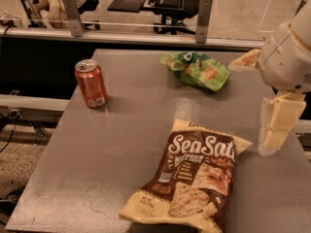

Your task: Pick brown chip bag

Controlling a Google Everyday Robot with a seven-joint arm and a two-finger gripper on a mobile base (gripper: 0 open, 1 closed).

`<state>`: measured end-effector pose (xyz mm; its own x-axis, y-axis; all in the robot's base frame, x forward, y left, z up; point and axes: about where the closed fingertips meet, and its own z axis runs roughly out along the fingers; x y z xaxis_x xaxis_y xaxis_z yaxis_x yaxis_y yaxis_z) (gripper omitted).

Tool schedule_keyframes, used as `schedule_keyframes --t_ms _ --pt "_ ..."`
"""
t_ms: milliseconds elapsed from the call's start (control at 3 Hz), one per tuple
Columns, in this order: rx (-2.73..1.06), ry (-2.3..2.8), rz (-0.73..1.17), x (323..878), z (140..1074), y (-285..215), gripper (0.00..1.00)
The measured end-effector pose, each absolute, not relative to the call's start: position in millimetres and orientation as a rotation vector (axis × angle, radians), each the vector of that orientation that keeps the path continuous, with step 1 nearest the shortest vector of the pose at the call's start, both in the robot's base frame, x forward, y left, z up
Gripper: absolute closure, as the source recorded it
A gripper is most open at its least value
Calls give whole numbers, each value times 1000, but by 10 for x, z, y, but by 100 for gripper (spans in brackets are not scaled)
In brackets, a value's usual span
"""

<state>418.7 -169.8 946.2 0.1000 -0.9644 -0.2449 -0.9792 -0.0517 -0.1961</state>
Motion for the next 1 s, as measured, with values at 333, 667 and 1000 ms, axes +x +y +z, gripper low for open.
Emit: schedule_keyframes --t_ms 333,667,1000 --pt "-2242 1768 151 3974 9196 -1502 0" --pt "-2360 1654 210 3794 8970 -1341 0" --pt "-2436 1600 208 3678 8749 -1239 0"
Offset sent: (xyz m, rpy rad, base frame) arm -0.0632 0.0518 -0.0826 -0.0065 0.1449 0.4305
